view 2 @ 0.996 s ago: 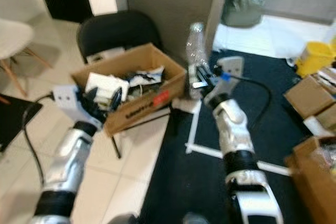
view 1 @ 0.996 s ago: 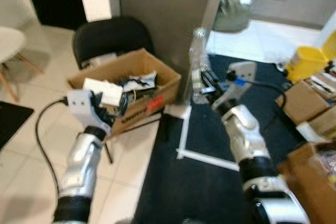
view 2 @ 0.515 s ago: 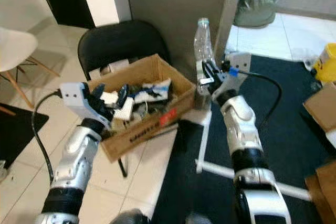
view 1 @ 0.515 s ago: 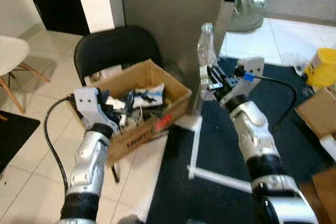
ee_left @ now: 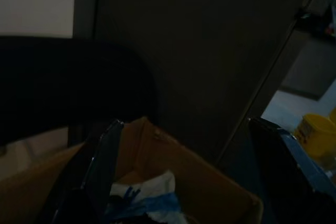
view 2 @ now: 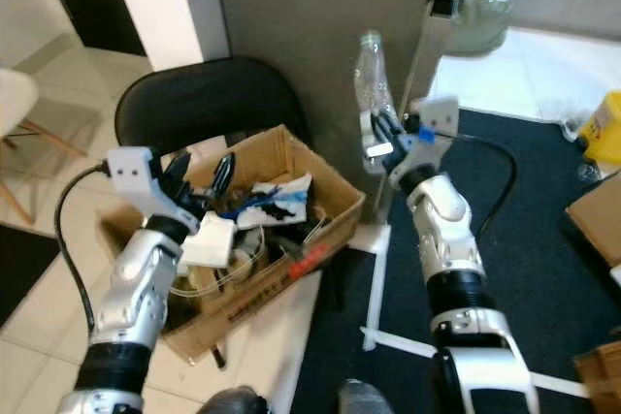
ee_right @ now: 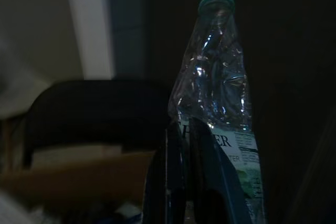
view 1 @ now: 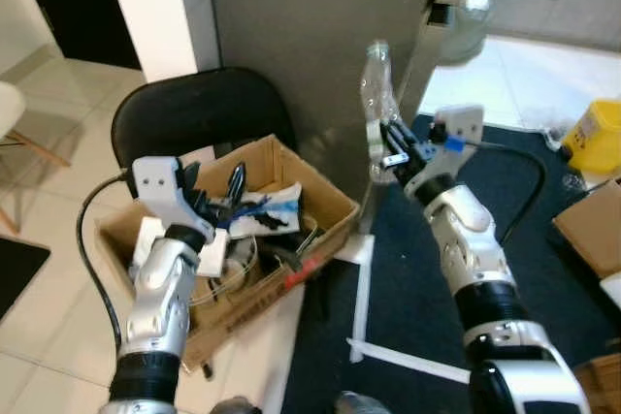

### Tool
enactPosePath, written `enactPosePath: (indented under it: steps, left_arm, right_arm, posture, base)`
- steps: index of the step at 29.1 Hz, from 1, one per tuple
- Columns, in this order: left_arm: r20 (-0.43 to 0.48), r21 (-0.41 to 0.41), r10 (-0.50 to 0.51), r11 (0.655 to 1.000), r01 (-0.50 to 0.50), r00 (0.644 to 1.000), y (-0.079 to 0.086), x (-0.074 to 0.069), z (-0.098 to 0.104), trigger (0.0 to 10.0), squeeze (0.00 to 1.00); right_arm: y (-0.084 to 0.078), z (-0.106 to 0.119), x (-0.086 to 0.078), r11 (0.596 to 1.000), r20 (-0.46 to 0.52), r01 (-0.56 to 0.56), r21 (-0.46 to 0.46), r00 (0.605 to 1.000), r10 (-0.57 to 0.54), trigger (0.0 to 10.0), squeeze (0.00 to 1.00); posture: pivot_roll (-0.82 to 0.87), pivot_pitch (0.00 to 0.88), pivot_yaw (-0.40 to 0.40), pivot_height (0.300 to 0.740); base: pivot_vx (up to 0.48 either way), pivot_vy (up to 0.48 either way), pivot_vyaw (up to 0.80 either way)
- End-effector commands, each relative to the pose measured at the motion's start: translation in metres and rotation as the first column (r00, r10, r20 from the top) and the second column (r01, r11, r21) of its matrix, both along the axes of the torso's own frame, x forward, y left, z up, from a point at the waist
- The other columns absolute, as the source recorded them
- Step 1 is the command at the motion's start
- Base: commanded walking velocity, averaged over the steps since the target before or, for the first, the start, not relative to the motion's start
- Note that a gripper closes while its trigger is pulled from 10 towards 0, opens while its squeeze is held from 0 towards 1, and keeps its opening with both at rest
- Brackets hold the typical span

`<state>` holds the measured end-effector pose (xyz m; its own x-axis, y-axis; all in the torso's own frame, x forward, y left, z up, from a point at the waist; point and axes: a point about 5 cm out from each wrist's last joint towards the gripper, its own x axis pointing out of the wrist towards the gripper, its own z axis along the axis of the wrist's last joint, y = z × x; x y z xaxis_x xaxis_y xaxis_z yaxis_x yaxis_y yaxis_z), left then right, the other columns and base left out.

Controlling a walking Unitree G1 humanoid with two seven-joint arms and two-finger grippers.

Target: Picking trash to rubbish bin

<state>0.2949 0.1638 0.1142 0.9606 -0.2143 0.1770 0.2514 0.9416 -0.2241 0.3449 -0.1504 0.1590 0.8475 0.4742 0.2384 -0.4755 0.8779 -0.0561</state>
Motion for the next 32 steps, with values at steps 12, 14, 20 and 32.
enactPosePath:
  steps: [12, 14, 20, 32]
  left_arm:
    - [-0.028, 0.041, 0.016, 0.999, -0.014, 0.999, 0.006, -0.007, -0.006, 10.0, 0.00]
    - [-0.028, 0.041, 0.026, 0.999, -0.025, 0.999, 0.011, -0.009, -0.006, 10.0, 0.00]
    - [-0.027, 0.057, 0.031, 0.998, -0.030, 0.999, 0.015, -0.013, -0.005, 10.0, 0.00]
    - [-0.011, 0.148, 0.115, 0.983, -0.112, 0.993, 0.047, -0.019, 0.005, 10.0, 0.00]
  right_arm:
    - [0.038, 0.023, -0.014, 0.916, 0.052, -0.298, -0.268, 0.945, 0.323, 10.0, 0.00]
    - [0.044, 0.026, -0.014, 0.916, 0.049, -0.293, -0.274, 0.947, 0.317, 10.0, 0.00]
    - [0.053, 0.028, -0.010, 0.932, 0.031, -0.266, -0.245, 0.959, 0.281, 10.0, 0.00]
    - [0.058, 0.033, 0.006, 0.976, -0.001, -0.062, -0.208, 0.998, 0.064, 10.0, 0.00]
  posture:
    - [-0.01, 0.000, -0.026, 0.740]
    - [-0.01, 0.000, -0.026, 0.740]
    - [-0.01, 0.000, -0.026, 0.740]
    - [0.00, 0.000, -0.021, 0.740]
  base:
    - [0.000, 0.000, 0.00]
    - [0.000, 0.000, 0.00]
    - [0.000, 0.000, 0.00]
    - [0.000, 0.000, 0.00]
